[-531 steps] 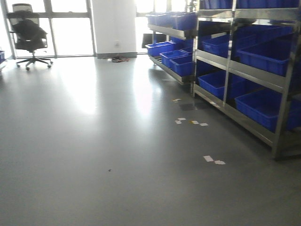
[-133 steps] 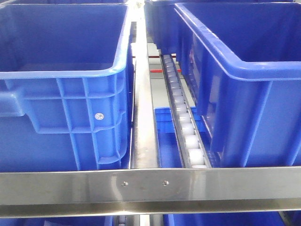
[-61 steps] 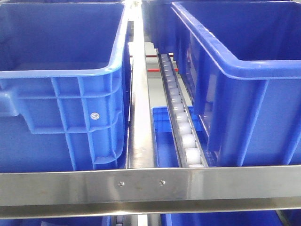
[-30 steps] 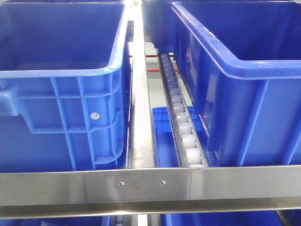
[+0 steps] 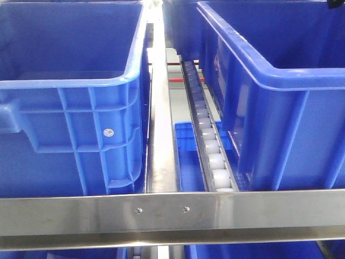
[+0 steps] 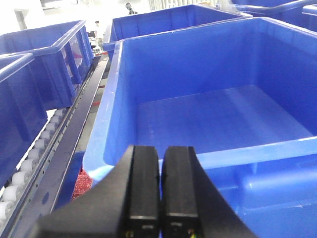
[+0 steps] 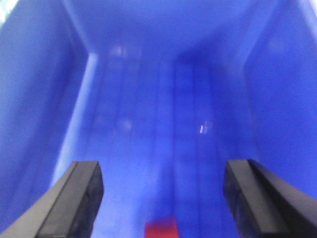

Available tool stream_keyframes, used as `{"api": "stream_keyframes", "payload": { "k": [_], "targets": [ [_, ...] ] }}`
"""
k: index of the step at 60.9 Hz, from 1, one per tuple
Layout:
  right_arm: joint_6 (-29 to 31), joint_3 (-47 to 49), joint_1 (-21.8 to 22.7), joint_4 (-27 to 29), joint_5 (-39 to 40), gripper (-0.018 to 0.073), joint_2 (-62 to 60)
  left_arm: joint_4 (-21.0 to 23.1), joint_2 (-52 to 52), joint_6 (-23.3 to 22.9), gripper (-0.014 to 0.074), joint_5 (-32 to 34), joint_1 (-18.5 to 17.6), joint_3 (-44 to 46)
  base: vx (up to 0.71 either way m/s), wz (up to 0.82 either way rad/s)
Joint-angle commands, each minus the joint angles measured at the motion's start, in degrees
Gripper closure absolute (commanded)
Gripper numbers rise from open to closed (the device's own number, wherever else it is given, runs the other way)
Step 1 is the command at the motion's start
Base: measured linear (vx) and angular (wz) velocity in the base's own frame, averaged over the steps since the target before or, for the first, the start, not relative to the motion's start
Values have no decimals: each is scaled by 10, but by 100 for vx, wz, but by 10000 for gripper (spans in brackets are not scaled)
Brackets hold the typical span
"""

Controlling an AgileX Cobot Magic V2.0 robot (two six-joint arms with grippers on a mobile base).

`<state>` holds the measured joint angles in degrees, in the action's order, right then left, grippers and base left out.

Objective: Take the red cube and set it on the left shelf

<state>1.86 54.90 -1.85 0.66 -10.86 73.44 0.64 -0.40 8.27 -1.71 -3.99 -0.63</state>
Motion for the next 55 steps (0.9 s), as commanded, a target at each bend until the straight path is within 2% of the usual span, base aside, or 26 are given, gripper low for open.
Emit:
{"api": "stream_keyframes", "payload": {
  "k": [1, 8, 13, 17, 21, 23, 24, 27, 43, 55],
  "targets": [
    [4, 24, -1, -7, 31, -55, -16, 3, 5, 0, 491, 52, 0, -13, 0, 0],
    [4, 21, -1, -7, 18, -39, -34, 3, 5, 0, 491, 52, 0, -13, 0, 0],
    [4, 5, -1, -7, 21, 67, -62, 3, 5, 0, 491, 52, 0, -13, 0, 0],
    [4, -21, -1, -7, 25, 212, -96, 3, 5, 0, 491, 52, 0, -13, 0, 0],
    [4, -52, -1, -7, 25, 388, -143, 3, 5, 0, 491, 52, 0, -13, 0, 0],
    [4, -75, -1, -7, 26, 505, -168, 3, 5, 0, 491, 52, 0, -13, 0, 0],
    [4, -83, -1, -7, 27, 525, -185, 3, 5, 0, 491, 52, 0, -13, 0, 0],
    [4, -112, -1, -7, 29, 489, -225, 3, 5, 0, 491, 52, 0, -13, 0, 0],
    [4, -265, -1, -7, 47, 504, -449, 3, 5, 0, 491, 52, 0, -13, 0, 0],
    [4, -309, -1, -7, 37, 504, -517, 3, 5, 0, 491, 52, 0, -13, 0, 0]
  ]
}}
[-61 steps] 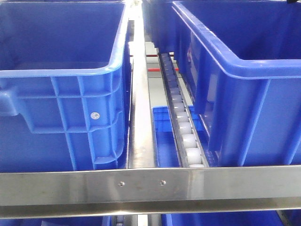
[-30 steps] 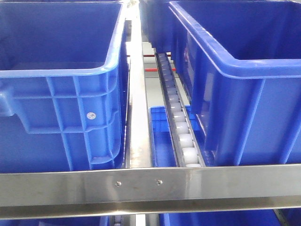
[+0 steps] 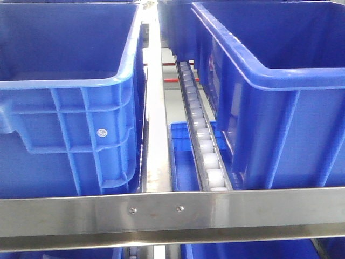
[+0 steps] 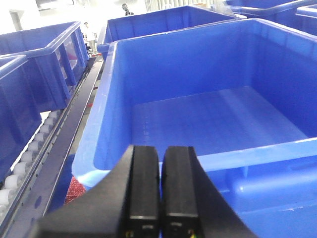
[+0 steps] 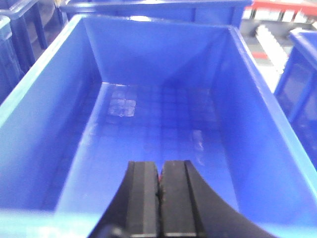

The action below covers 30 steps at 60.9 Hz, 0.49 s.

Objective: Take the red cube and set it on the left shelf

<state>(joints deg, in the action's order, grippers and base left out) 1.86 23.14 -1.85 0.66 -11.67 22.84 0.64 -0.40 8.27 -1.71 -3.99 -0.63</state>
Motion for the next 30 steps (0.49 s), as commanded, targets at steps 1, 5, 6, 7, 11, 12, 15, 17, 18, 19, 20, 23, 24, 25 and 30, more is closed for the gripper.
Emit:
{"api": "stream_keyframes", "payload": {
  "k": [1, 5, 6, 7, 11, 12, 15, 17, 18, 19, 20, 23, 24, 25, 30],
  "targets": [
    [4, 7, -1, -7, 41, 504, -13, 3, 5, 0, 491, 52, 0, -13, 0, 0],
    [4, 7, -1, -7, 36, 504, -16, 3, 5, 0, 491, 52, 0, -13, 0, 0],
    [4, 7, -1, -7, 35, 504, -16, 3, 5, 0, 491, 52, 0, -13, 0, 0],
    [4, 7, -1, -7, 35, 504, -16, 3, 5, 0, 491, 52, 0, -13, 0, 0],
    [4, 6, -1, -7, 35, 504, -16, 3, 5, 0, 491, 52, 0, -13, 0, 0],
    [4, 6, -1, -7, 35, 504, -16, 3, 5, 0, 491, 52, 0, -13, 0, 0],
    [4, 6, -1, -7, 35, 504, -16, 3, 5, 0, 491, 52, 0, -13, 0, 0],
    [4, 6, -1, -7, 35, 504, -16, 3, 5, 0, 491, 52, 0, -13, 0, 0],
    [4, 6, -1, -7, 35, 504, -16, 3, 5, 0, 491, 52, 0, -13, 0, 0],
    [4, 6, -1, -7, 35, 504, -16, 3, 5, 0, 491, 52, 0, -13, 0, 0],
    [4, 6, -1, -7, 35, 504, -16, 3, 5, 0, 491, 52, 0, -13, 0, 0],
    [4, 6, -1, -7, 35, 504, -16, 3, 5, 0, 491, 52, 0, -13, 0, 0],
    [4, 6, -1, -7, 35, 504, -16, 3, 5, 0, 491, 52, 0, -13, 0, 0],
    [4, 6, -1, -7, 35, 504, -16, 3, 5, 0, 491, 52, 0, -13, 0, 0],
    [4, 6, -1, -7, 35, 504, -16, 3, 5, 0, 491, 52, 0, -13, 0, 0]
  ]
}}
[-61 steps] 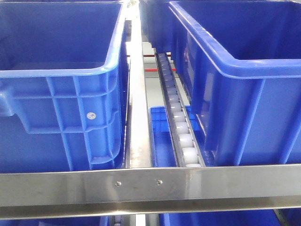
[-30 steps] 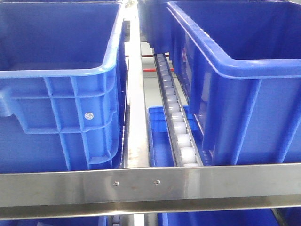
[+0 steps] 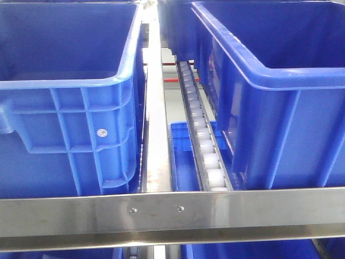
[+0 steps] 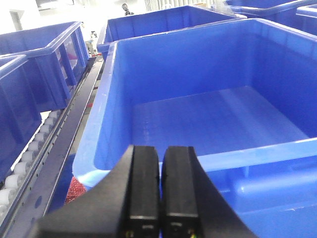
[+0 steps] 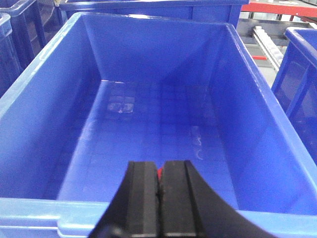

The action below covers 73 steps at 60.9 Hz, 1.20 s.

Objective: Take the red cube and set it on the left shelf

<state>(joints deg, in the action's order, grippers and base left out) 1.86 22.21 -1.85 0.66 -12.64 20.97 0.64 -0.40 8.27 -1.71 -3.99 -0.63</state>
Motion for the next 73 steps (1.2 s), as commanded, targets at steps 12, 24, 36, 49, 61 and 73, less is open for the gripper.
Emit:
{"api": "stream_keyframes", "payload": {
  "k": [12, 24, 36, 49, 61, 73],
  "targets": [
    [4, 15, 0, -7, 85, 503, 2, 3, 5, 0, 491, 52, 0, -13, 0, 0],
    [4, 13, 0, -7, 96, 503, 2, 3, 5, 0, 491, 52, 0, -13, 0, 0],
    [4, -64, 0, -7, 161, 503, -75, 3, 5, 0, 491, 52, 0, -13, 0, 0],
    [3, -174, 0, -7, 208, 503, -194, 3, 5, 0, 491, 52, 0, -13, 0, 0],
    [3, -219, 0, -7, 198, 503, -226, 3, 5, 0, 491, 52, 0, -13, 0, 0],
    [3, -225, 0, -7, 162, 503, -226, 3, 5, 0, 491, 52, 0, -13, 0, 0]
  ]
}}
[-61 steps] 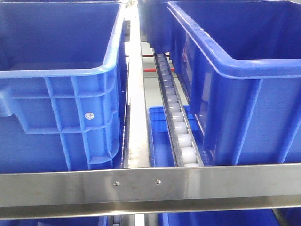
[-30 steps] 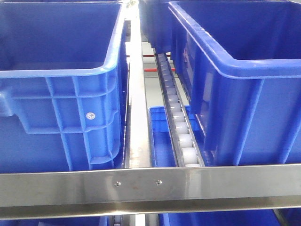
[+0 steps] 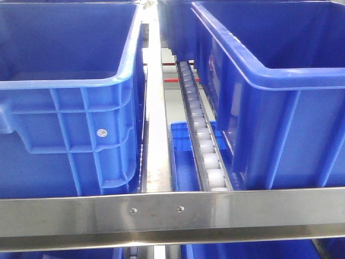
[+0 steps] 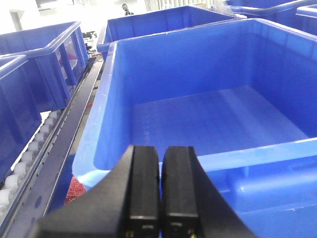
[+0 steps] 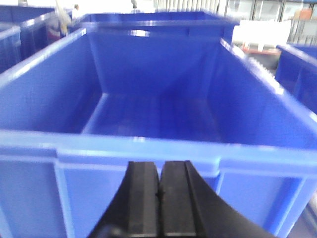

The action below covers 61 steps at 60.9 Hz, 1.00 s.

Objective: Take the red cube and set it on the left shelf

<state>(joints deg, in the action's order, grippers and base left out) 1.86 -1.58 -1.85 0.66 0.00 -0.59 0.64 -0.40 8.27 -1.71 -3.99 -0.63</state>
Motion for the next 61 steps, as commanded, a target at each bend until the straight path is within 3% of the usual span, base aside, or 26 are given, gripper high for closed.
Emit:
{"api": "stream_keyframes", "payload": {
  "k": [1, 25, 35, 61],
  "targets": [
    [3, 13, 0, -7, 35, 503, -10, 3, 5, 0, 491, 52, 0, -13, 0, 0],
    [3, 13, 0, -7, 32, 503, -10, 3, 5, 0, 491, 52, 0, -13, 0, 0],
    [-44, 13, 0, -68, 32, 503, -10, 3, 5, 0, 491, 52, 0, -13, 0, 0],
    [-47, 13, 0, -68, 32, 503, -10, 3, 5, 0, 491, 52, 0, -13, 0, 0]
  ]
}}
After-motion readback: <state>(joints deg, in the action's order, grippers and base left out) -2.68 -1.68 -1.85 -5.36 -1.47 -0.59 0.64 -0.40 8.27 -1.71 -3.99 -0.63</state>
